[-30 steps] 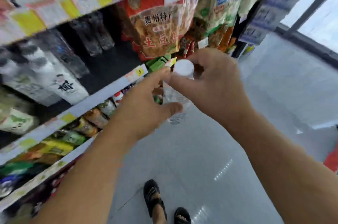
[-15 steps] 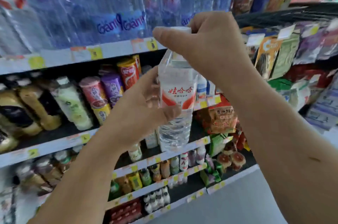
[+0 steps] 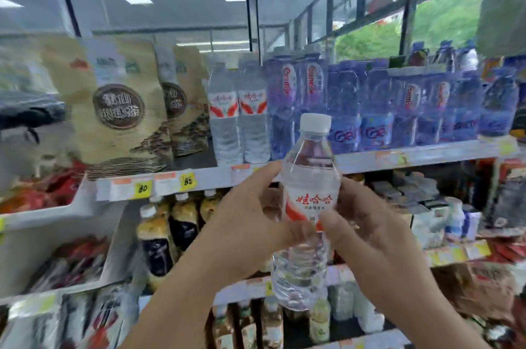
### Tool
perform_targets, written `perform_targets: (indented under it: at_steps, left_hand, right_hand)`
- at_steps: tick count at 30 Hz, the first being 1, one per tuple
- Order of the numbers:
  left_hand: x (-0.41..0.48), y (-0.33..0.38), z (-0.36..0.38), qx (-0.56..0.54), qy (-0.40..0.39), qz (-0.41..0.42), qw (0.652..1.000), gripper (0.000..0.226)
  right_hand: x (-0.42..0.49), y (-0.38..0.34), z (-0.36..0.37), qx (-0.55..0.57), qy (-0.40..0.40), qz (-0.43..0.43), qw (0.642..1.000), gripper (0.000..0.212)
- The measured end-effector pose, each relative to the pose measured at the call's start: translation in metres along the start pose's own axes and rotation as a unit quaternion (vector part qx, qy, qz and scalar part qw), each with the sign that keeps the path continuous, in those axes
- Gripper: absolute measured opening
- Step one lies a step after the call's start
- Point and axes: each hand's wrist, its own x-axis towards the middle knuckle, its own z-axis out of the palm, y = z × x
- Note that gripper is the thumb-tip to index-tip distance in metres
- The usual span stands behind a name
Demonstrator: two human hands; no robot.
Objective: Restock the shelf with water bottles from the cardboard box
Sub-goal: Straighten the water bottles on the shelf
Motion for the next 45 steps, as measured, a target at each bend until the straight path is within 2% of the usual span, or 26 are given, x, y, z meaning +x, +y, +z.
perform_targets:
  at_steps: [1,2,5,11,16,21,24,26,29,31,33,35,39,45]
  left_hand:
    - [0.002,-0.003,-0.011,0.006,0.005,0.001,1.000,0.060]
    - [0.004,-0.005,-0.021,0.010,0.012,0.001,1.000,0.061]
    - [0.014,-0.007,-0.048,0.016,0.027,0.001,1.000,0.070]
    - [0.034,0.003,-0.094,-0.004,0.064,0.008,0.998,0.065]
    - [0.062,0.024,-0.143,0.002,0.093,0.013,0.996,0.062]
    - [0.083,0.025,-0.180,0.011,0.110,0.014,0.994,0.056]
    - [0.095,0.013,-0.193,0.007,0.114,0.003,0.993,0.060]
    - [0.101,0.002,-0.201,0.006,0.110,0.002,0.994,0.060]
    - [0.108,-0.013,-0.214,-0.004,0.113,0.002,0.994,0.058]
    - [0.113,-0.022,-0.221,-0.009,0.110,0.002,0.994,0.053]
    - [0.116,-0.031,-0.222,-0.010,0.110,0.008,0.994,0.047]
    - [0.118,-0.042,-0.219,-0.007,0.122,0.011,0.992,0.045]
    - [0.125,-0.055,-0.215,-0.034,0.136,-0.001,0.990,0.047]
    - [0.137,-0.062,-0.206,-0.032,0.114,-0.019,0.993,0.045]
  right_hand:
    - [0.000,0.003,0.013,0.017,-0.022,0.008,1.000,0.040]
    - [0.000,0.004,0.024,0.024,-0.043,0.017,0.999,0.046]
    - [0.009,0.009,0.050,0.007,-0.059,0.006,0.998,0.072]
    - [0.062,-0.002,0.076,0.002,-0.102,-0.033,0.994,0.058]
    - [0.117,-0.019,0.109,0.003,-0.063,-0.062,0.996,0.067]
    - [0.156,-0.035,0.138,0.002,-0.048,-0.080,0.996,0.047]
    - [0.171,-0.034,0.151,-0.021,-0.048,-0.073,0.996,0.043]
    - [0.177,-0.031,0.162,-0.043,-0.043,-0.067,0.996,0.043]
    - [0.184,-0.029,0.183,-0.073,-0.042,-0.063,0.994,0.057]
    - [0.186,-0.025,0.190,-0.099,-0.022,-0.066,0.993,0.052]
    - [0.182,-0.023,0.191,-0.129,-0.011,-0.060,0.990,0.033]
    - [0.177,-0.016,0.188,-0.146,-0.004,-0.056,0.988,0.028]
    - [0.172,-0.001,0.176,-0.162,0.066,-0.047,0.984,0.046]
    - [0.168,0.017,0.163,-0.168,0.102,-0.045,0.979,0.039]
